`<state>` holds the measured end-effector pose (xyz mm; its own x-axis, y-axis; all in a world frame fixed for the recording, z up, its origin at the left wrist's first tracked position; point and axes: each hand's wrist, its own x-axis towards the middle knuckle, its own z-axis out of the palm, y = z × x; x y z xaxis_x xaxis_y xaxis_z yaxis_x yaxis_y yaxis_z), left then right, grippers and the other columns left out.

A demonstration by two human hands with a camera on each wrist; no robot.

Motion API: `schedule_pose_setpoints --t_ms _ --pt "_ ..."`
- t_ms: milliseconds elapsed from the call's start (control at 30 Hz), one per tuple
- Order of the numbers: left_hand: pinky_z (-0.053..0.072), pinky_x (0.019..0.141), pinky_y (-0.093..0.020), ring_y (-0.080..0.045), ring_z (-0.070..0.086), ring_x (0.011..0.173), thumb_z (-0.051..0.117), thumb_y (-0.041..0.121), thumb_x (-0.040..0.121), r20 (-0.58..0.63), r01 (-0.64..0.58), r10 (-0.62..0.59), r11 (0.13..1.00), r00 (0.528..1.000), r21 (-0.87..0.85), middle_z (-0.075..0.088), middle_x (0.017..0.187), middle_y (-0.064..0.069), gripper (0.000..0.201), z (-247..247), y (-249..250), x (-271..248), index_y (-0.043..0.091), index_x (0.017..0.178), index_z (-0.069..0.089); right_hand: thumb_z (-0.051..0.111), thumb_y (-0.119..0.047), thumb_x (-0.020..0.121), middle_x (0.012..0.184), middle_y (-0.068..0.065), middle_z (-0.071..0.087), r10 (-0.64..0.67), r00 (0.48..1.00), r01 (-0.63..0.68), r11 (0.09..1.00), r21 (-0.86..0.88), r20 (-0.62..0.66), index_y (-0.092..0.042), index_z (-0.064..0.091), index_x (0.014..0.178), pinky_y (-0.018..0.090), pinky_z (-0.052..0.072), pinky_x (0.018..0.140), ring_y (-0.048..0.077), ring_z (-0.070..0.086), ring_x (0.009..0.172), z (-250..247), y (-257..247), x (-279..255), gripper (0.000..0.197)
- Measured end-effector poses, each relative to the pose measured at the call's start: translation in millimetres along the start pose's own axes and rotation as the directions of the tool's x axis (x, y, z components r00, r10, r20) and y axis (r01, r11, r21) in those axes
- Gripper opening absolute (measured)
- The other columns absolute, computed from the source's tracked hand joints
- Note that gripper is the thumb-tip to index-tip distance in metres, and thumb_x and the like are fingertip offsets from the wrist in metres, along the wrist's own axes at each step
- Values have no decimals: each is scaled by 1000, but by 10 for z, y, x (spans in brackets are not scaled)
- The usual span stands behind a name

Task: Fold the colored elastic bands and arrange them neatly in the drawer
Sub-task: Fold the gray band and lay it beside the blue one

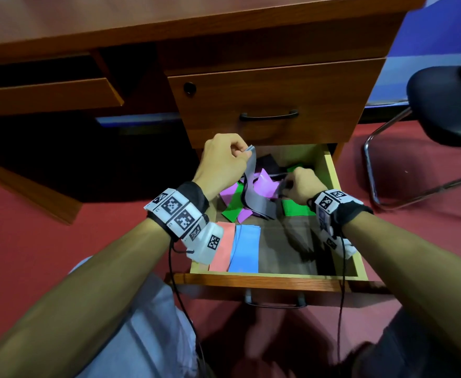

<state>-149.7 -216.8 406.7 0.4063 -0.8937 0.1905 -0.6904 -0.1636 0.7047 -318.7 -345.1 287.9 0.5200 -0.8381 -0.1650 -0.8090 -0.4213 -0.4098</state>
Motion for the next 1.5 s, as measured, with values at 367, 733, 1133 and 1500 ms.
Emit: schedule_pose_setpoints --t_ms 367,733,1133,1500 --pt "47 42 -19 -15 56 64 71 5 89 246 388 -306 806 920 -447 61 74 -4 5 40 158 -29 7 85 73 46 -24 102 67 4 44 104 916 270 553 788 -387 -17 52 79 26 33 55 11 41 58 -784 -434 -195 24" --pt "48 43 -19 -14 59 53 74 8 84 332 482 -355 723 874 -496 65 75 -7 2 60 256 -160 8 85 72 46 -31 107 58 -3 38 -232 973 152 623 767 -5 -12 57 89 22 25 45 10 38 44 -1115 -358 -778 28" --pt "48 50 -18 -22 72 72 75 9 89 466 481 -244 719 850 -502 72 92 -16 25 158 335 -248 -5 110 73 52 -28 104 72 3 54 -217 975 186 724 665 -37 -21 48 91 31 39 51 21 47 61 -850 -260 -867 16" --pt "52 86 -27 -17 76 77 70 7 93 576 636 -288 476 765 -607 77 92 -9 11 236 303 -249 4 103 74 49 -32 105 75 4 54 -202 969 245 766 595 -139 -16 48 99 34 39 54 20 44 59 -818 -295 -861 18"
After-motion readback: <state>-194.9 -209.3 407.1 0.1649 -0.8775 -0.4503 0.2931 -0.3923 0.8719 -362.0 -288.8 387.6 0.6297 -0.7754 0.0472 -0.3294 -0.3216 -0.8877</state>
